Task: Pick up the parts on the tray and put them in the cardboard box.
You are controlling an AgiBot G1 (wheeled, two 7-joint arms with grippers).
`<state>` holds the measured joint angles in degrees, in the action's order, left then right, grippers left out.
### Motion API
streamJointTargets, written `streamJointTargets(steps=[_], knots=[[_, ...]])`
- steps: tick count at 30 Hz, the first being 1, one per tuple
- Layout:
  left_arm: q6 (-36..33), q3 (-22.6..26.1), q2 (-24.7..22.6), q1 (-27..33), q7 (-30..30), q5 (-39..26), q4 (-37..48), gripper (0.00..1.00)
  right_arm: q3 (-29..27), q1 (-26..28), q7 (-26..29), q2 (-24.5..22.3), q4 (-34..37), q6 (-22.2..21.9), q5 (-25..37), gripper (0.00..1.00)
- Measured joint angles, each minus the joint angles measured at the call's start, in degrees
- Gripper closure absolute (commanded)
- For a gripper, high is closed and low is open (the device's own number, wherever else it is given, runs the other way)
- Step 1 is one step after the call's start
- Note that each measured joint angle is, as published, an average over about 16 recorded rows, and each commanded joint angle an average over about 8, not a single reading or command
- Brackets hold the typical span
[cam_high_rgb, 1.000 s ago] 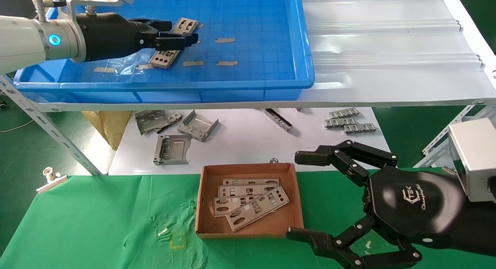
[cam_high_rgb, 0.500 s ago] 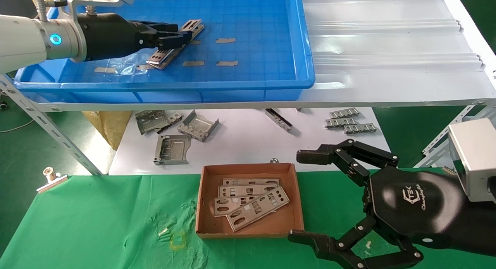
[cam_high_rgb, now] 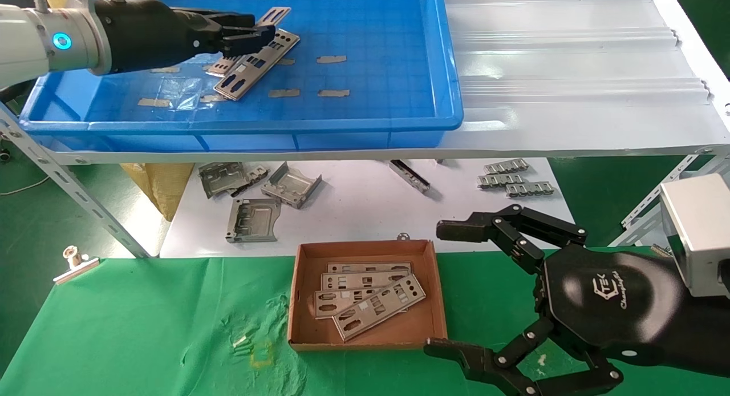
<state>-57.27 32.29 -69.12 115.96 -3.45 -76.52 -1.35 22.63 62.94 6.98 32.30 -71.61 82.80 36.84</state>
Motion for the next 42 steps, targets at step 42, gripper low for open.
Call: streamJointTargets(steps=[42], knots=[[-29.4, -2.1, 5.8, -0.7, 14.2, 5.7, -7.2, 1.00, 0.0, 0.0, 0.0, 0.0, 0.0, 0.0, 0.0, 0.00]])
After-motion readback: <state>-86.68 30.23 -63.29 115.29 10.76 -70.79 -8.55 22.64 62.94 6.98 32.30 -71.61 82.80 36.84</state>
